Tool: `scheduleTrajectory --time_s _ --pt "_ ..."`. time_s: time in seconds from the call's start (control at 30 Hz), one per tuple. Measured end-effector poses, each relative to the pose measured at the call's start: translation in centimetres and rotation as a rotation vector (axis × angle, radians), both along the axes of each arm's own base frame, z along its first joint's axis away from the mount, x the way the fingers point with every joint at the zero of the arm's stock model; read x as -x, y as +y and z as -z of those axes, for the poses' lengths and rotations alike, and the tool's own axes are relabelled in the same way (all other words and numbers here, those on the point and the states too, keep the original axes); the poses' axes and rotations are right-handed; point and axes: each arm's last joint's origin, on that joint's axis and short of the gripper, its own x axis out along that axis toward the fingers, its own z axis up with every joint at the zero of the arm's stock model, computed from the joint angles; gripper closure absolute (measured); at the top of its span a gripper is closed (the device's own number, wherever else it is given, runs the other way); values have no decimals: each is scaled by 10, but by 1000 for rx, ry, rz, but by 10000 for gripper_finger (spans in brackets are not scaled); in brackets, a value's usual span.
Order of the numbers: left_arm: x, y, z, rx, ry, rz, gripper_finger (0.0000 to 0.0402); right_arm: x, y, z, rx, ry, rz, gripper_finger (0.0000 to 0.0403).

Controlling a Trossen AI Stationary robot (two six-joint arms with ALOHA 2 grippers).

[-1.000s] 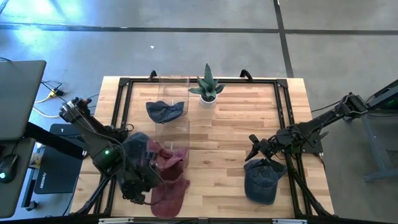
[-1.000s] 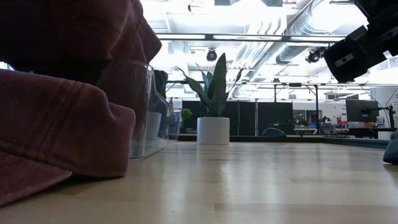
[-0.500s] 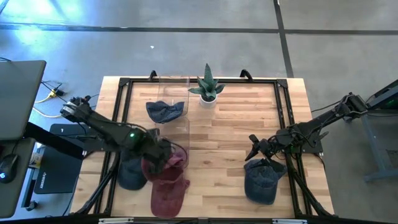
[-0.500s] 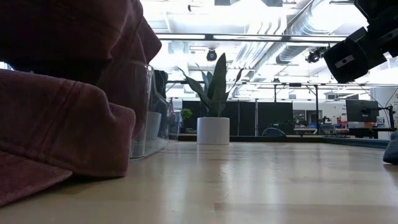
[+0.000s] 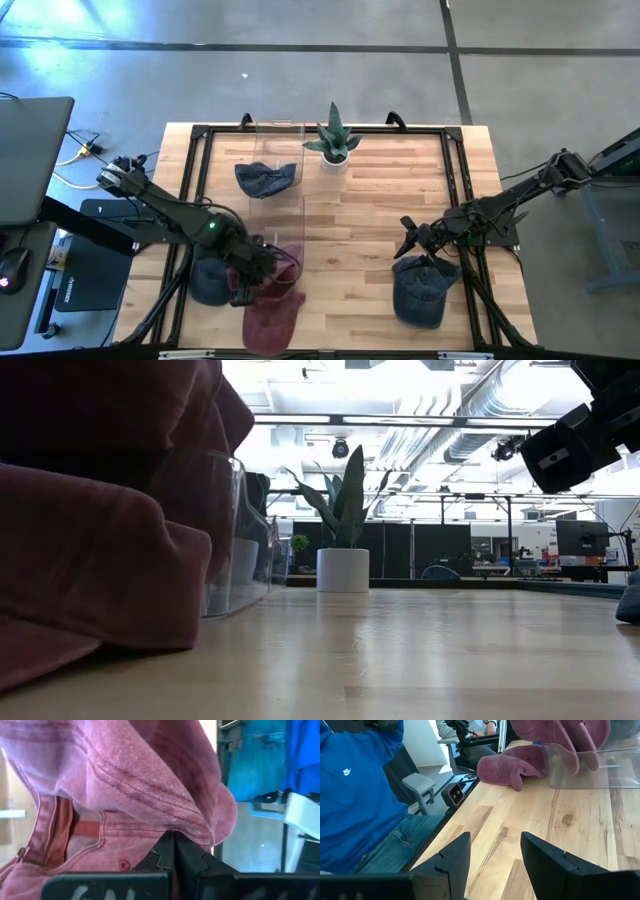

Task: Pick & Place hat
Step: Put the top red cap into the bottom transparent bin

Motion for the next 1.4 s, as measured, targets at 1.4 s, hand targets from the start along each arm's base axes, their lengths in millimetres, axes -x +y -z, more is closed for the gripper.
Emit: scheduleTrajectory --time_s 1.4 --pt "9 34 -15 -276 77 -244 401 0 0 2 15 10 9 234"
